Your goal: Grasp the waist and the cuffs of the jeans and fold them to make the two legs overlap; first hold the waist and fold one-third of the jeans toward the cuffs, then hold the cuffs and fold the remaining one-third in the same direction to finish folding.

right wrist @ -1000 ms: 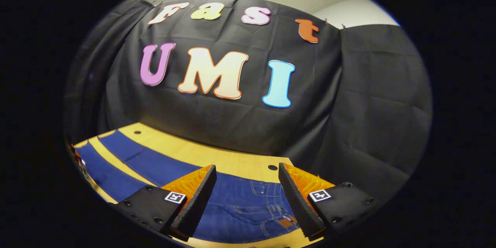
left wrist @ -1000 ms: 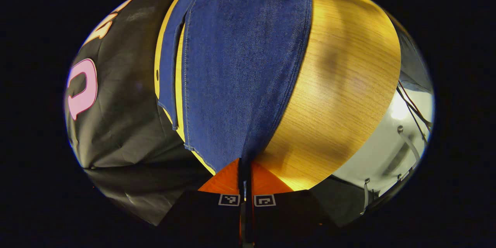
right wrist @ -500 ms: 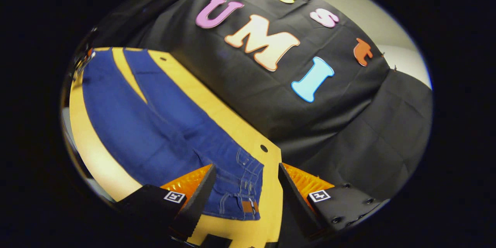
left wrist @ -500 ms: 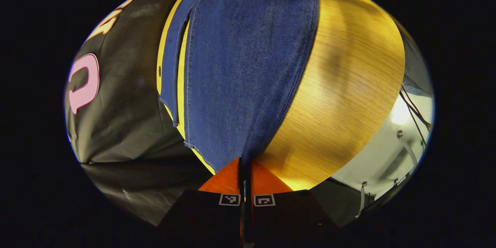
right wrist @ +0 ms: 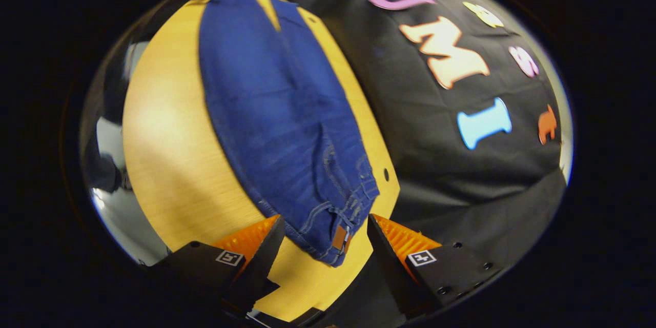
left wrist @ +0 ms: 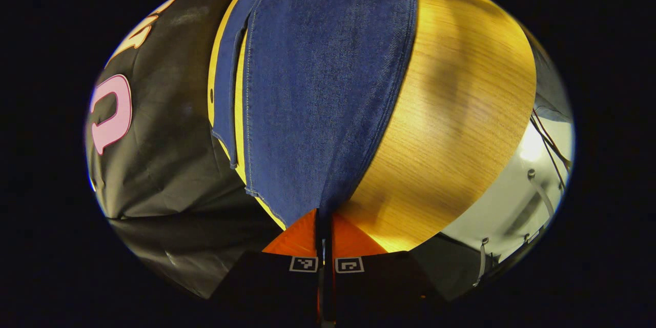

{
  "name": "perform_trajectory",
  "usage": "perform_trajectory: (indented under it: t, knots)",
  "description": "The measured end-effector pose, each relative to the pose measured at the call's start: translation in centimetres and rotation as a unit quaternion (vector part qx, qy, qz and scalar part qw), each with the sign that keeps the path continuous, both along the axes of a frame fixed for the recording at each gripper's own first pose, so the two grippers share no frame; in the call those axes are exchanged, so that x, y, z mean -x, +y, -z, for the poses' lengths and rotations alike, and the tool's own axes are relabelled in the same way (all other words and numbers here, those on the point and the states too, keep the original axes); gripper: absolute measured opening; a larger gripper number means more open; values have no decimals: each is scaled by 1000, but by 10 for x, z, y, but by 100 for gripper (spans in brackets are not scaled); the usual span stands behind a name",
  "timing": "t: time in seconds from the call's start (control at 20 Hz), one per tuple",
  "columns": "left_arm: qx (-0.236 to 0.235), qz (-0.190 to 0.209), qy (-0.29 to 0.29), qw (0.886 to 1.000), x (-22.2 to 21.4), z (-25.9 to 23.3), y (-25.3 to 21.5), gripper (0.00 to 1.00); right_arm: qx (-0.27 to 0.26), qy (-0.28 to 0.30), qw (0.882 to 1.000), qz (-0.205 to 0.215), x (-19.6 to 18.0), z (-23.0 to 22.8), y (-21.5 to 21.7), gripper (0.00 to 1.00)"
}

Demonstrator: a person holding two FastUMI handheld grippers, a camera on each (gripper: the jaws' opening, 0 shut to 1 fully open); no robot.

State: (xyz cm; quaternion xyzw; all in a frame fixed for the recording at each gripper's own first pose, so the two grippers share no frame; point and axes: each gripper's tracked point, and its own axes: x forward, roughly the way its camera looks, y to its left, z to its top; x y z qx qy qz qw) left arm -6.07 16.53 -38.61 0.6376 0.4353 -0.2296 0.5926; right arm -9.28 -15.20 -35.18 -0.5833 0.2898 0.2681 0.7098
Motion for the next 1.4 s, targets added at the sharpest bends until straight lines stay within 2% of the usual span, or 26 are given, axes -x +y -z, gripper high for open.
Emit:
perform_trajectory:
  t: [0.1, 0.2, 0.4, 0.5, 0.7, 0.8, 0.9, 1.0, 1.25, 1.4]
  knots:
    - [-2, 3, -4, 1000, -1, 0, -1, 0, 15, 20, 999, -25, 7, 17, 3, 100]
    - [-3, 6, -6, 1000, -2, 0, 0, 0, 32, 26, 999, -28, 2, 28, -7, 100]
    - [0, -7, -9, 1000, -2, 0, 0, 0, 52, 22, 998, -36, -13, 40, -9, 96]
    - [1, -8, -11, 1000, -2, 0, 0, 0, 60, 28, 997, -50, -17, 49, -2, 89]
    - [11, -27, -20, 999, -4, 2, 0, 0, 78, 61, 994, -49, -15, 70, -1, 44]
    - [19, -38, -23, 999, -5, 1, 0, 0, 89, 34, 994, -57, -24, 70, 1, 5]
    - [35, -61, -28, 997, -7, 1, -1, 0, 72, 41, 996, -29, -20, 66, -1, 5]
    - [54, -104, -32, 993, -7, -2, -2, 0, 50, 26, 998, -2, -26, 56, 1, 4]
    - [99, -184, -95, 973, -39, -35, -11, 0, 0, -28, 999, 39, -44, 16, 12, 4]
    - [139, -214, -117, 960, -50, -55, -13, 0, -32, -71, 993, 91, -77, -22, 15, 4]
